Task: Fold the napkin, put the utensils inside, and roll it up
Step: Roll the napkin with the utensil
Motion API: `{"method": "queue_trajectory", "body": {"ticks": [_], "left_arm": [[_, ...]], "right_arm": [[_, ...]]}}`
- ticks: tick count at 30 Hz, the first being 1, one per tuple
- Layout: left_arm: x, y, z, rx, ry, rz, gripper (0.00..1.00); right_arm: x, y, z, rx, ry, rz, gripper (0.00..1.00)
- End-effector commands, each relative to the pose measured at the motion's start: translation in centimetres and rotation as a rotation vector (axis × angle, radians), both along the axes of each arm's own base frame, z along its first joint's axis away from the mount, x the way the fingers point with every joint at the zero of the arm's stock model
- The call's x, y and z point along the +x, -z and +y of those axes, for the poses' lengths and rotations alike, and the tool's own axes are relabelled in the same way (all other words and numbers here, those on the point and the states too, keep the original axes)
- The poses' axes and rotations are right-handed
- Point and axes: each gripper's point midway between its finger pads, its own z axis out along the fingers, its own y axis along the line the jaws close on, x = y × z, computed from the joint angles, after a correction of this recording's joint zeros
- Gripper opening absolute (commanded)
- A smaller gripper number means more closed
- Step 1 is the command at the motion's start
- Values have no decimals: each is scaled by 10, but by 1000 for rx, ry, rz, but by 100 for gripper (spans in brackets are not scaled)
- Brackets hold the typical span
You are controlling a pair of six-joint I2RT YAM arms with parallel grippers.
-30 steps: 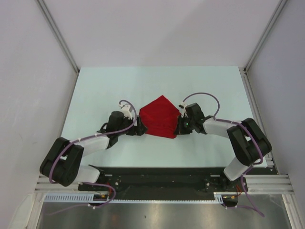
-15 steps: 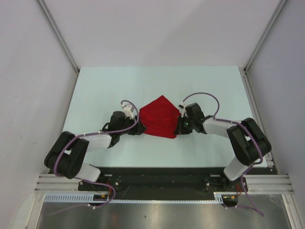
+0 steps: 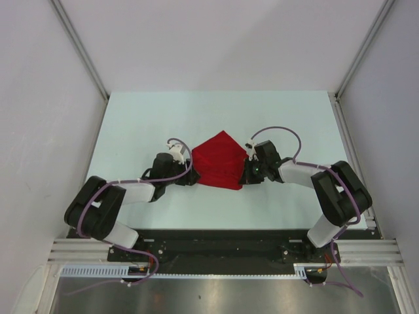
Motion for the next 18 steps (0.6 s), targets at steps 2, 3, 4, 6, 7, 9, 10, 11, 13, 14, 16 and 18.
{"method": "queue_trajectory", "body": {"ticks": [2,3,4,6,7,9,10,11,13,14,16,18], "left_arm": [[19,-9,1,18,-22,-64,61],[19,-8,3,22,-28,-62,61],[20,-8,3,25,-32,-65,62],[21,-7,3,24,-38,-64,66],[21,-7,3,22,-37,-63,67],[23,-7,4,27,-48,-68,67],[24,-7,5,30,-55,-69,68],[25,-7,7,33,-64,-70,68],[26,-8,7,27,-64,-73,68],[27,-9,5,20,-60,-77,68],[28,-5,4,20,-57,-66,67],[31,-6,2,14,-54,-70,63]], "right_arm": [[-15,24,-12,-84,-9,81,0],[-15,24,-11,-84,-10,81,0],[-16,24,-11,-84,-14,82,0],[-16,24,-10,-84,-16,83,0],[-17,26,-11,-88,-17,88,0],[-16,26,-10,-89,-22,88,0],[-17,26,-9,-91,-26,90,0],[-17,26,-9,-92,-24,92,0],[-17,27,-8,-93,-31,93,0],[-17,27,-8,-93,-31,93,0],[-17,28,-7,-96,-37,97,0],[-17,28,-6,-94,-43,95,0]]}}
